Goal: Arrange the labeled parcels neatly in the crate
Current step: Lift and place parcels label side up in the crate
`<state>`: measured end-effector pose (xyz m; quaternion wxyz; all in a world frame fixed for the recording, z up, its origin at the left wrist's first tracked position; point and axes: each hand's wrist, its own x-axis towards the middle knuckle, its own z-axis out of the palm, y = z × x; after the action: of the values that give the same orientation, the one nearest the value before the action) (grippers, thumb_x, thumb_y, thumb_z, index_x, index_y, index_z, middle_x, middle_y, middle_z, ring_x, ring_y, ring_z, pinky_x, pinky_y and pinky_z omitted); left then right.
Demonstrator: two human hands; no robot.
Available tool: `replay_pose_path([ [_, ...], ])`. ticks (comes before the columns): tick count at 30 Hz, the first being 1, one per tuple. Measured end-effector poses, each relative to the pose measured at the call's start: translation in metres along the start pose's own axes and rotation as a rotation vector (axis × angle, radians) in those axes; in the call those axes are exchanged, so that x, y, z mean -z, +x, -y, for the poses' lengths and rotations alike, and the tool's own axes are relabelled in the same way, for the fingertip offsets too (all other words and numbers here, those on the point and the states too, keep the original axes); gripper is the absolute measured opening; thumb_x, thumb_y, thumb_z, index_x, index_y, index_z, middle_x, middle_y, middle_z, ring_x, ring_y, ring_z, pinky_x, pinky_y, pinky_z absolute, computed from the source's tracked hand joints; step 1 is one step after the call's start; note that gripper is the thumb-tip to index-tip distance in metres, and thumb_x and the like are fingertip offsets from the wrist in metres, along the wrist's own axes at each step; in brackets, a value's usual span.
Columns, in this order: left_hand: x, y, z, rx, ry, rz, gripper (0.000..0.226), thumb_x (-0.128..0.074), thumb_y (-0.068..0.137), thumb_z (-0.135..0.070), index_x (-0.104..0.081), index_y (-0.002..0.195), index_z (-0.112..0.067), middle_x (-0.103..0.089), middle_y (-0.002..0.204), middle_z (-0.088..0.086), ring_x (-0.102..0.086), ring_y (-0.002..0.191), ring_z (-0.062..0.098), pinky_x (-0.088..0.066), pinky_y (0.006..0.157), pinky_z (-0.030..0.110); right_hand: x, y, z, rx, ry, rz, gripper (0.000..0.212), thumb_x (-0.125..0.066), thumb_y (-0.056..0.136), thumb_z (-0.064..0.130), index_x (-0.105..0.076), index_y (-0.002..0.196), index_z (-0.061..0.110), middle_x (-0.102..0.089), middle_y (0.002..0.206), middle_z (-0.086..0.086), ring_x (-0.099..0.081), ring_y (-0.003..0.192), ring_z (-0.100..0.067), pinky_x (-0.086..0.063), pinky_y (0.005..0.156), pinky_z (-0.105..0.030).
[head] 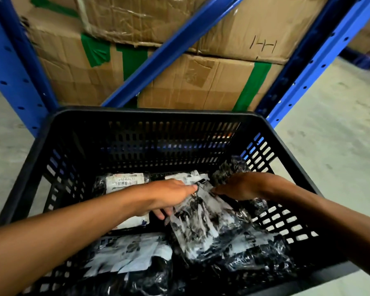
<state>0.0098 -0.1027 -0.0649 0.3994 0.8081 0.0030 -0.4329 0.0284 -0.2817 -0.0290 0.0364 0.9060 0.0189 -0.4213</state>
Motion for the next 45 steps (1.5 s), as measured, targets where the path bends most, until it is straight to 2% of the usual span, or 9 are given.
replay_pose_path([
  [5, 0.009, -0.013, -0.006, -0.057, -0.173, 0.063, 0.063, -0.044, 0.092, -0.053, -0.031, 0.149, -0.030, -0.046, 0.137, 0.015, -0.057, 0.116, 0.031, -0.051, 0.097, 0.046, 0.004, 0.003, 0.012, 0.022, 0.314, -0.041, 0.059, -0.043, 0.093, 0.056, -0.064, 0.115, 0.006, -0.068, 0.089, -0.008, -0.066, 0.075, -0.019, -0.057, 0.067, -0.030],
  [12, -0.003, -0.024, 0.017, -0.149, -0.011, -0.008, 0.131, -0.074, 0.046, -0.077, -0.005, 0.152, -0.042, -0.037, 0.152, -0.018, -0.041, 0.136, 0.010, -0.033, 0.113, 0.031, 0.010, 0.023, 0.026, 0.174, 1.042, -0.217, 0.027, -0.049, 0.098, 0.015, -0.053, 0.072, 0.009, -0.053, 0.059, -0.007, -0.050, 0.035, -0.011, -0.041, 0.028, -0.013],
  [18, 0.006, -0.019, 0.035, -0.043, -0.533, -0.474, 0.059, -0.080, 0.059, -0.046, -0.058, 0.111, -0.029, -0.072, 0.103, -0.002, -0.067, 0.092, 0.019, -0.056, 0.082, 0.036, 0.026, 0.022, 0.070, 0.464, 1.504, -0.210, 0.034, -0.038, 0.103, 0.022, -0.051, 0.077, 0.005, -0.060, 0.069, -0.020, -0.065, 0.051, -0.024, -0.059, 0.049, -0.027],
  [23, 0.043, -0.033, 0.049, -0.065, -0.838, -0.610, 0.068, -0.071, 0.043, -0.041, -0.068, 0.106, -0.014, -0.073, 0.103, 0.012, -0.066, 0.092, 0.031, -0.052, 0.081, 0.040, 0.020, 0.044, 0.045, 0.330, 0.952, -0.236, 0.055, -0.036, 0.098, 0.050, -0.059, 0.096, 0.001, -0.065, 0.081, -0.019, -0.067, 0.063, -0.030, -0.060, 0.057, -0.034],
  [27, 0.052, -0.044, 0.049, -0.255, -1.013, -0.578, 0.056, -0.064, 0.061, -0.035, -0.073, 0.112, -0.012, -0.073, 0.115, 0.014, -0.063, 0.116, 0.033, -0.044, 0.103, 0.050, -0.011, 0.050, 0.031, 0.219, 1.026, 0.078, 0.090, -0.026, 0.086, 0.073, -0.047, 0.131, -0.002, -0.069, 0.100, -0.030, -0.071, 0.077, -0.036, -0.061, 0.072, -0.044],
  [31, 0.041, -0.042, 0.043, -0.348, -1.097, -0.478, 0.048, -0.061, 0.071, -0.031, -0.070, 0.114, -0.012, -0.072, 0.120, 0.014, -0.062, 0.118, 0.032, -0.043, 0.103, 0.052, -0.034, 0.053, 0.061, 0.350, 1.313, 0.120, 0.079, -0.031, 0.083, 0.076, -0.053, 0.130, 0.016, -0.070, 0.111, -0.021, -0.069, 0.093, -0.037, -0.060, 0.075, -0.045],
  [35, 0.052, -0.050, 0.037, -0.333, -1.017, -0.354, 0.055, -0.052, 0.085, -0.054, -0.066, 0.125, -0.019, -0.070, 0.124, 0.009, -0.063, 0.118, 0.027, -0.043, 0.104, 0.053, -0.042, 0.048, 0.066, 0.325, 1.493, -0.107, 0.071, -0.050, 0.087, 0.060, -0.031, 0.142, 0.018, -0.060, 0.125, -0.009, -0.067, 0.098, -0.026, -0.062, 0.067, -0.037],
  [39, 0.063, -0.052, 0.037, -0.055, -0.584, -0.467, 0.058, -0.076, 0.072, -0.043, -0.067, 0.117, -0.007, -0.076, 0.106, 0.012, -0.071, 0.098, 0.027, -0.056, 0.090, 0.043, -0.033, 0.052, 0.049, 0.357, 1.264, -0.356, 0.101, -0.061, 0.082, 0.057, 0.001, 0.154, 0.026, -0.040, 0.151, 0.000, -0.045, 0.134, -0.024, -0.040, 0.106, -0.034],
  [45, 0.056, -0.030, 0.057, 0.264, -0.395, -0.444, 0.079, -0.079, 0.055, -0.055, -0.054, 0.119, -0.015, -0.064, 0.124, 0.005, -0.062, 0.112, 0.026, -0.054, 0.091, 0.043, -0.045, 0.057, 0.059, 0.399, 1.164, -0.384, 0.091, -0.073, 0.077, 0.047, -0.020, 0.149, 0.026, -0.056, 0.134, 0.007, -0.054, 0.121, -0.015, -0.041, 0.103, -0.029],
])
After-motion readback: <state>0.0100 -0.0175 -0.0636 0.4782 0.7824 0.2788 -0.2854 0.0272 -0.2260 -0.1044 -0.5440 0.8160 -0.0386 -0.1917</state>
